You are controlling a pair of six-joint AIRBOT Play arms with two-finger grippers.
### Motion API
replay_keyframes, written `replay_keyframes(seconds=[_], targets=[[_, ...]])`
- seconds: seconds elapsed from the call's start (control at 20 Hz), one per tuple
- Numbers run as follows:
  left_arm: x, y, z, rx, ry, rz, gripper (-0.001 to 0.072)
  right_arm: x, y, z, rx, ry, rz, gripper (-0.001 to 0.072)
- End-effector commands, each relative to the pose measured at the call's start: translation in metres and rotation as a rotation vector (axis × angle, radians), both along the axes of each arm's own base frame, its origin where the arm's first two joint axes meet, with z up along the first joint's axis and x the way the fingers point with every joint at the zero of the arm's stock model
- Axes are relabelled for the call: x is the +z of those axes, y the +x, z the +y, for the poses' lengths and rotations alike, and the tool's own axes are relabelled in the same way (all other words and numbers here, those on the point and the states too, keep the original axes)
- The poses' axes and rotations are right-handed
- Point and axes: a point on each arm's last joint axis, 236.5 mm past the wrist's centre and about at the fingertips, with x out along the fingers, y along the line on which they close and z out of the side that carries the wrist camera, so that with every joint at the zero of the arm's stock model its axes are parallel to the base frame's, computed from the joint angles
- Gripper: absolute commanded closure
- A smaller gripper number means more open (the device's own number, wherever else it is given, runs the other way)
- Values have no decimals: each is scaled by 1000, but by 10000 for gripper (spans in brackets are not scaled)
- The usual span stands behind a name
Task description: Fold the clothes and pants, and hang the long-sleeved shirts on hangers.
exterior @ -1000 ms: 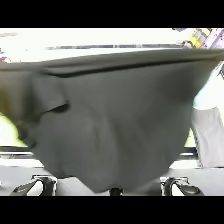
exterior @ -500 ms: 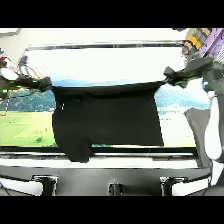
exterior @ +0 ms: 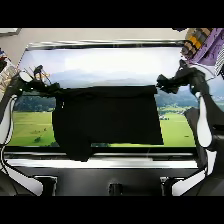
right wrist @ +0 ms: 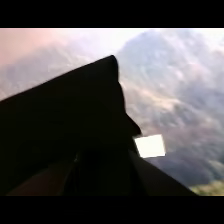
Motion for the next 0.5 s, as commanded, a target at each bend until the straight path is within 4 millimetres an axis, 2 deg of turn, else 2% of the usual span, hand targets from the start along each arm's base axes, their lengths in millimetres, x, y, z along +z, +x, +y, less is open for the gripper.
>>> replay_keyframes(seconds=[0.0, 0.15, 0.25, 0.35, 0.45], targets=[[28, -35, 30, -34, -13, 72, 314, 24, -55, -37, 152, -39, 93, 352], [51, -70, 54, 9, -60, 86, 314, 22, -118, -64, 188, 28, 227, 352], [52, -101, 62, 47, -94, 100, 314, 7, -158, -68, 157, 83, 288, 352], [41, -134, 65, 132, -144, 115, 315, -19, -204, -58, 117, 140, 372, 351], [25, -169, 54, 191, -200, 153, 314, -48, -249, -35, 124, 190, 460, 350]])
